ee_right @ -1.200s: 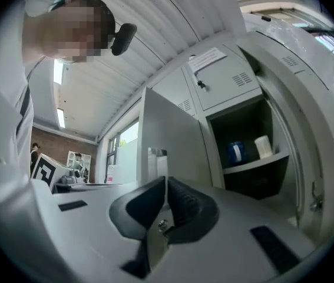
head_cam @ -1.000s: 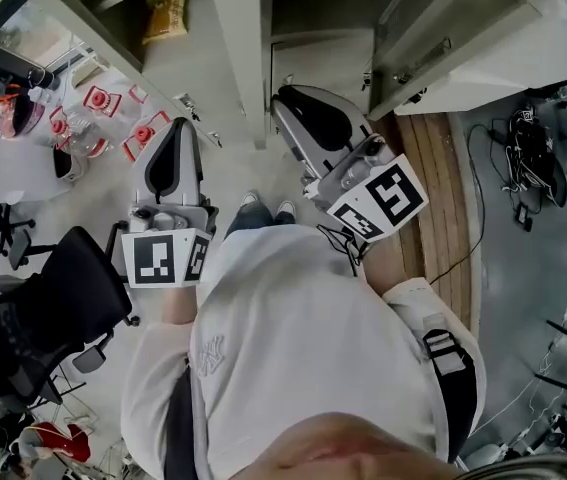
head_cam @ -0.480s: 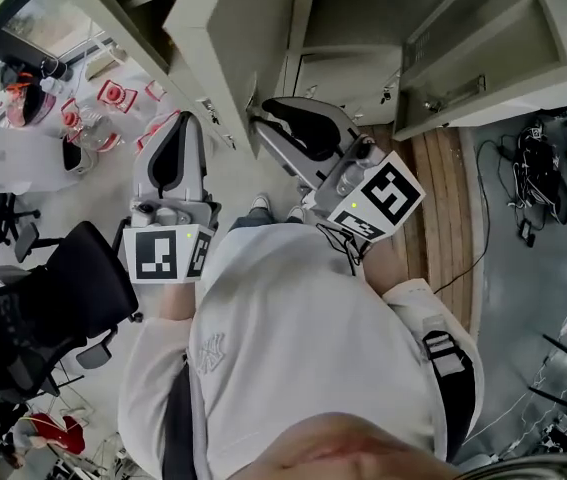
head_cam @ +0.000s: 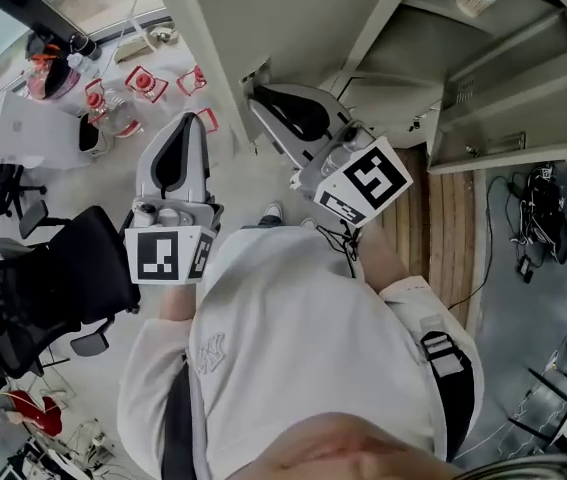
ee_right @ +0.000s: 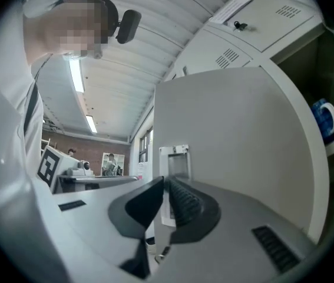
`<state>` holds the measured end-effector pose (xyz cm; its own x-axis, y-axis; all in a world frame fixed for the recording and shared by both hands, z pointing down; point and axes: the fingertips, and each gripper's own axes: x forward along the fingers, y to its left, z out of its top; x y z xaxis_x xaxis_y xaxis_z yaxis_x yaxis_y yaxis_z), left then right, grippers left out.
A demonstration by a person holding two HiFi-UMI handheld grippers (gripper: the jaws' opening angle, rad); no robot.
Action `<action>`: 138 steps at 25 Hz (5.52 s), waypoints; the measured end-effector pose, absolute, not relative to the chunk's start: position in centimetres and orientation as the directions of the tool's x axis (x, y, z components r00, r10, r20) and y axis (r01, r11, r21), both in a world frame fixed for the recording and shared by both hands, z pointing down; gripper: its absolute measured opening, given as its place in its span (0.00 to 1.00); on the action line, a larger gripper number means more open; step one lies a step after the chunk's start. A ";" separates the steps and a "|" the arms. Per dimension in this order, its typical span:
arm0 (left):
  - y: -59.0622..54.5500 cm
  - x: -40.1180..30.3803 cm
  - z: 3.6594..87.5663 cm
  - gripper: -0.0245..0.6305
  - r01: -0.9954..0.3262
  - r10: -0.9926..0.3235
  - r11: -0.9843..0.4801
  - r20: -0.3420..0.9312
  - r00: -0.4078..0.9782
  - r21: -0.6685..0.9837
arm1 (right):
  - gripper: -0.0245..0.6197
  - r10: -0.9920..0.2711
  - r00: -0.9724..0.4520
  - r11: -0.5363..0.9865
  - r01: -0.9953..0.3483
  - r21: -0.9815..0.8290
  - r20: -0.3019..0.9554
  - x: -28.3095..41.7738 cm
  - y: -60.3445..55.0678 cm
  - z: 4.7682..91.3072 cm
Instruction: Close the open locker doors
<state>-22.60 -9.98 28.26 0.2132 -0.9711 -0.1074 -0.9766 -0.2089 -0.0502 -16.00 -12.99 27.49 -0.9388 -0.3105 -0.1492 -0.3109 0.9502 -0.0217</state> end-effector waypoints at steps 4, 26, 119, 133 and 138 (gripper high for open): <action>-10.0 -24.0 28.5 0.01 -0.979 -0.972 -0.200 -0.112 0.205 -0.048 | 0.09 -0.339 -0.932 0.939 -0.344 0.015 -0.130 -18.3 -15.1 27.6; -9.1 -29.5 28.7 0.01 -0.989 -0.982 -0.143 -0.118 0.145 -0.022 | 0.07 -0.555 -0.823 0.819 -0.566 0.093 -0.116 -24.8 -25.5 27.3; -16.8 -11.6 28.5 0.01 -0.909 -0.904 -0.417 -0.108 0.413 0.012 | 0.08 -0.748 -0.656 0.661 -0.751 -0.014 -0.104 2.5 -32.1 27.4; -16.1 -10.8 28.5 0.01 -0.888 -0.884 -0.459 -0.108 0.455 0.019 | 0.08 -0.849 -0.516 0.512 -0.857 0.066 -0.113 3.5 -30.3 26.1; -15.2 -9.0 28.5 0.01 -0.868 -0.864 -0.497 -0.111 0.492 0.022 | 0.08 -0.827 -0.537 0.523 -0.844 0.122 -0.169 4.7 -23.6 24.7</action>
